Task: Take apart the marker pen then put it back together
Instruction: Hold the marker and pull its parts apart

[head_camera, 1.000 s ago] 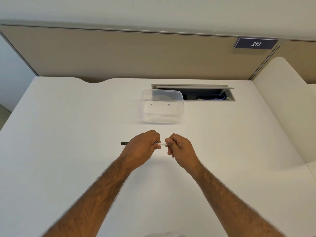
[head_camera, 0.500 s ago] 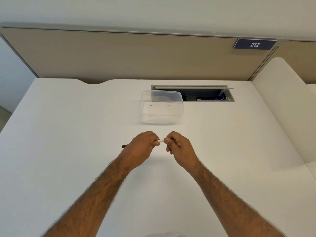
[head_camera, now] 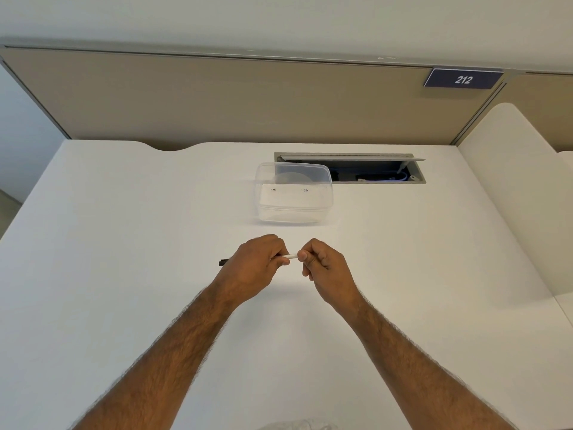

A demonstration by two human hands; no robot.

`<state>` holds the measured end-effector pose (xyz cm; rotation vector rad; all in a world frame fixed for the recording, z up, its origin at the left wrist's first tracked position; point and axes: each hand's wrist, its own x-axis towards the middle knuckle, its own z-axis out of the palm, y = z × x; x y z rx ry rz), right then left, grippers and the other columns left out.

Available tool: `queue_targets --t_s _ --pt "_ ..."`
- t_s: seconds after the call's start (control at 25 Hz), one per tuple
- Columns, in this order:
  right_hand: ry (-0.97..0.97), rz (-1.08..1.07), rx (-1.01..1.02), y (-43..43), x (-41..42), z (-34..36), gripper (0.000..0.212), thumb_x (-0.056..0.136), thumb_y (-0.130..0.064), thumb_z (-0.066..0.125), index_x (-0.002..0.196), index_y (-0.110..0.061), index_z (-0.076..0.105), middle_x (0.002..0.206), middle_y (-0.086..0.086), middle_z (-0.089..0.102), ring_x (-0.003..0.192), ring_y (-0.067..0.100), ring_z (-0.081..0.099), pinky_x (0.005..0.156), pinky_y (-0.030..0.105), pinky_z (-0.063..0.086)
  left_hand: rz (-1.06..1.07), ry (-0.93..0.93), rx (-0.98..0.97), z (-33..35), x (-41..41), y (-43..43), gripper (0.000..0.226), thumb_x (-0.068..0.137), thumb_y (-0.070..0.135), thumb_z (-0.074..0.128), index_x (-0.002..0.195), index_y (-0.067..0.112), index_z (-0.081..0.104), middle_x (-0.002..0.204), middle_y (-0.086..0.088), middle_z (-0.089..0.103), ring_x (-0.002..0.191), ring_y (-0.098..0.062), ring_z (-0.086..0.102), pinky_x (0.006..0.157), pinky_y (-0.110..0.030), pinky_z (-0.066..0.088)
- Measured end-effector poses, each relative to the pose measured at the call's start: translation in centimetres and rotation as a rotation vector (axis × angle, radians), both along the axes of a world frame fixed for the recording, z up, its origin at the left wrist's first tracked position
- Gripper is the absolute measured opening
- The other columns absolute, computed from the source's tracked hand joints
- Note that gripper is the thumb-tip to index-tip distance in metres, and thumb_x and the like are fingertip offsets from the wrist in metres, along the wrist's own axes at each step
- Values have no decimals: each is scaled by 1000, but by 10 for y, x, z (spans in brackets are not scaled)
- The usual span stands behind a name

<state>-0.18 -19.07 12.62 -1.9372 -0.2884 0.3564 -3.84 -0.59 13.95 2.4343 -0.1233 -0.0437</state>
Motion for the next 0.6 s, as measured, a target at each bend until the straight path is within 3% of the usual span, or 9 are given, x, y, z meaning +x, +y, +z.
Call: queue_targets --t_s 0.44,0.6 --pt "146 -57 26 7 -6 3 45 103 -35 51 73 -2 59 54 9 56 46 9 44 50 21 37 -11 -40 32 2 -2 0 14 96 20 62 86 21 53 84 10 52 80 -16 50 72 -39 48" --pt "154 -13 44 3 0 8 28 97 -32 63 84 -6 65 69 9 69 54 13 55 54 22 45 34 5 13 4 -3 0 16 97 20 60 85 24 50 84 9 52 77 -15 52 69 -41 49"
